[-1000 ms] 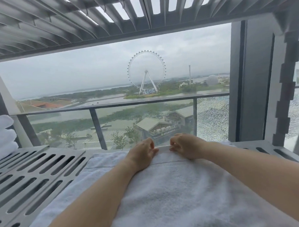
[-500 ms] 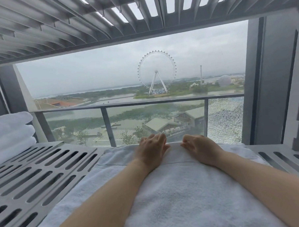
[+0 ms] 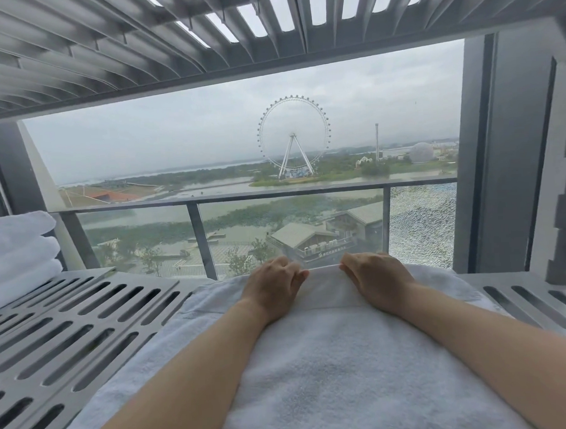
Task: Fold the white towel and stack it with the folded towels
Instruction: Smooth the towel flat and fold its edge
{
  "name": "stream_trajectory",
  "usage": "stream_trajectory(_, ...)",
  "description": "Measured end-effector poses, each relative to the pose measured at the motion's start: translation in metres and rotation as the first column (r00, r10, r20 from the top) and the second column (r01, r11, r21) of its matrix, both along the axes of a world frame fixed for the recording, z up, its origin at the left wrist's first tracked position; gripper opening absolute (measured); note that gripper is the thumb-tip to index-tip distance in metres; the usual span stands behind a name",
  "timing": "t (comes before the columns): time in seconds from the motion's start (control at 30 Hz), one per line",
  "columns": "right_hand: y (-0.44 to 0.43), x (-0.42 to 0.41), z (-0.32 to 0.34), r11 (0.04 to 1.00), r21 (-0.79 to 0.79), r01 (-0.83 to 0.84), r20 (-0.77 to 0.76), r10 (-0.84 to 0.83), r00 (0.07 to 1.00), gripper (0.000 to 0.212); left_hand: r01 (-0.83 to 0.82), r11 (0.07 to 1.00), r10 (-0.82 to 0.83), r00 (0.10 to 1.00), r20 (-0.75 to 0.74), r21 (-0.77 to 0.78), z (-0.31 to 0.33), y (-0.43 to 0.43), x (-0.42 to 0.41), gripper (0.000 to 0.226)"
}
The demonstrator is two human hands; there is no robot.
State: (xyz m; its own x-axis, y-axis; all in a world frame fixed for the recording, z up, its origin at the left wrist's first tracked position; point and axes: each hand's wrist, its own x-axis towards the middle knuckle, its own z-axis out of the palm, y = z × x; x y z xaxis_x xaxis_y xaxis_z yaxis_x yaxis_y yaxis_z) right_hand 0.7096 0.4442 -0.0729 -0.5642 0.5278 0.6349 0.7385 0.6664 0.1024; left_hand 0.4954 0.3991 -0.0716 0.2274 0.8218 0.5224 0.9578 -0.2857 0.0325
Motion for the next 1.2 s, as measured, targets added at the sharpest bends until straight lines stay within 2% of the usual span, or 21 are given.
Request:
stream_trajectory(0.2, 0.002, 0.004, 0.000, 0.997, -0.043, 0.064, -0.026, -0.065, 0.998, 0.040, -0.023, 0.987, 0.023, 1.000, -0.006, -0.159, 0.000, 0.000, -0.018, 0.033)
stream_trajectory(0.33, 0.000, 0.007, 0.000, 0.982, -0.173, 0.080, -0.004, -0.081, 0.997, 0.047, -0.011, 0.991, -0.002, 0.996, -0.090, -0.136, 0.000, -0.001, -0.022, 0.037)
stream_trajectory(0.4, -0.003, 0.012, 0.004, 0.974, -0.195, 0.114, 0.071, -0.102, 0.992, 0.055, -0.013, 0.993, -0.004, 0.990, -0.144, -0.115, 0.004, -0.005, -0.030, 0.041)
stream_trajectory(0.57, -0.002, 0.022, 0.028, 0.997, -0.030, 0.065, 0.326, -0.052, 0.944, 0.064, -0.050, 0.992, 0.008, 0.941, -0.338, -0.116, 0.020, -0.022, -0.069, 0.038)
stream_trajectory(0.7, 0.006, 0.019, 0.043, 0.982, -0.139, 0.129, 0.369, -0.070, 0.927, 0.063, -0.063, 0.997, 0.044, 0.918, -0.394, -0.036, 0.023, -0.015, -0.061, 0.042)
stream_trajectory(0.77, 0.010, 0.014, 0.032, 0.976, -0.136, 0.173, 0.373, -0.111, 0.921, 0.058, -0.113, 0.994, 0.105, 0.905, -0.412, 0.005, 0.019, -0.007, -0.056, 0.041)
stream_trajectory(0.87, 0.014, 0.012, 0.012, 0.976, -0.147, 0.160, 0.210, -0.128, 0.969, 0.046, -0.200, 0.979, 0.192, 0.871, -0.453, 0.031, 0.012, 0.004, -0.057, 0.034)
stream_trajectory(1.0, 0.017, 0.013, 0.009, 0.992, -0.080, 0.096, 0.144, -0.084, 0.986, 0.031, -0.195, 0.981, 0.175, 0.904, -0.390, -0.013, 0.007, 0.007, -0.062, 0.029)
stream_trajectory(1.2, 0.016, 0.020, 0.011, 0.944, -0.323, 0.071, 0.094, -0.042, 0.995, 0.027, -0.163, 0.983, 0.177, 0.965, -0.193, 0.083, 0.001, -0.002, -0.078, 0.031)
